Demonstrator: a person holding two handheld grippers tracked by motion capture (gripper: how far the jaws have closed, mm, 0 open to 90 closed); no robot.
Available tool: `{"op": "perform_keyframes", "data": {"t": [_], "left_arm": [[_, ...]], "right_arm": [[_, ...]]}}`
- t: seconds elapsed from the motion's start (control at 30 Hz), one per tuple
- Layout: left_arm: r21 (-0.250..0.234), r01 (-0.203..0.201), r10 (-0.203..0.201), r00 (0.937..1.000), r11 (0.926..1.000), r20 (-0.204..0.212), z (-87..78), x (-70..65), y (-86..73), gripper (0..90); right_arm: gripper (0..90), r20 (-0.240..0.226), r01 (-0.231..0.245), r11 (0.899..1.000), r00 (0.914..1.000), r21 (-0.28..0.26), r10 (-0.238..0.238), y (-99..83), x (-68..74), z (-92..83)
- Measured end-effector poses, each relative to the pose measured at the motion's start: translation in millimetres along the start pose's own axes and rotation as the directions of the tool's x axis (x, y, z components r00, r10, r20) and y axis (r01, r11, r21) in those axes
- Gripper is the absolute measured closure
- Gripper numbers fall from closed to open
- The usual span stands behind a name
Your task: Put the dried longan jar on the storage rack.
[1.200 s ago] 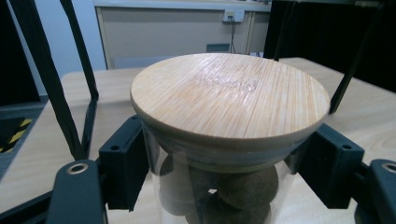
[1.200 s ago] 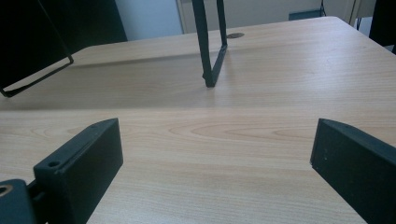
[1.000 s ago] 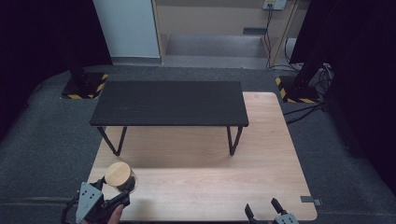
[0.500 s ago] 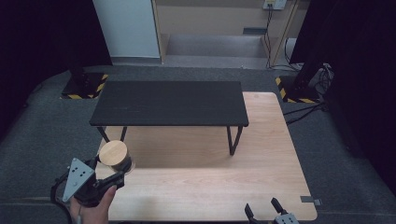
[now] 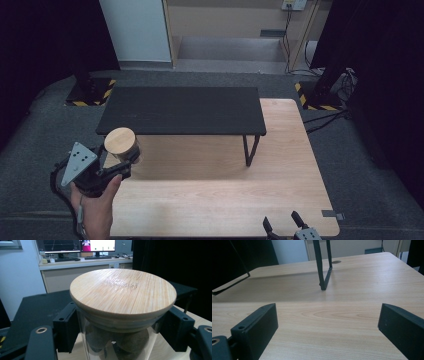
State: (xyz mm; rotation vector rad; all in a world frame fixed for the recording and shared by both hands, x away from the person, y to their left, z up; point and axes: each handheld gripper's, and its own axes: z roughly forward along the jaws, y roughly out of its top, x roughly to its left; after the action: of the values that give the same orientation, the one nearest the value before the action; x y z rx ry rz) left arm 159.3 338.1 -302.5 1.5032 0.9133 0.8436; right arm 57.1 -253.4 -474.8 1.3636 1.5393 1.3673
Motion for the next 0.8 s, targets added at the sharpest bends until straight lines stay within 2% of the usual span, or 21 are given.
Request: {"op": "perform_keyframes", "data": {"t": [0.43,0.8], "left_arm": [[-0.012,-0.010,0.010,0.9996,0.9999,-0.026,23.8,22.5,22.4,24.5],[0.011,-0.016,0.017,0.9990,0.9998,-0.041,49.3,38.0,27.4,24.5]], "right_arm": [[3.0,0.007,0.005,1.000,1.0000,-0.003,-0.005,4.4,1.1,2.7],[3.1,0.014,0.007,1.000,0.9999,0.001,-0.007,6.3,2.8,6.4]]}}
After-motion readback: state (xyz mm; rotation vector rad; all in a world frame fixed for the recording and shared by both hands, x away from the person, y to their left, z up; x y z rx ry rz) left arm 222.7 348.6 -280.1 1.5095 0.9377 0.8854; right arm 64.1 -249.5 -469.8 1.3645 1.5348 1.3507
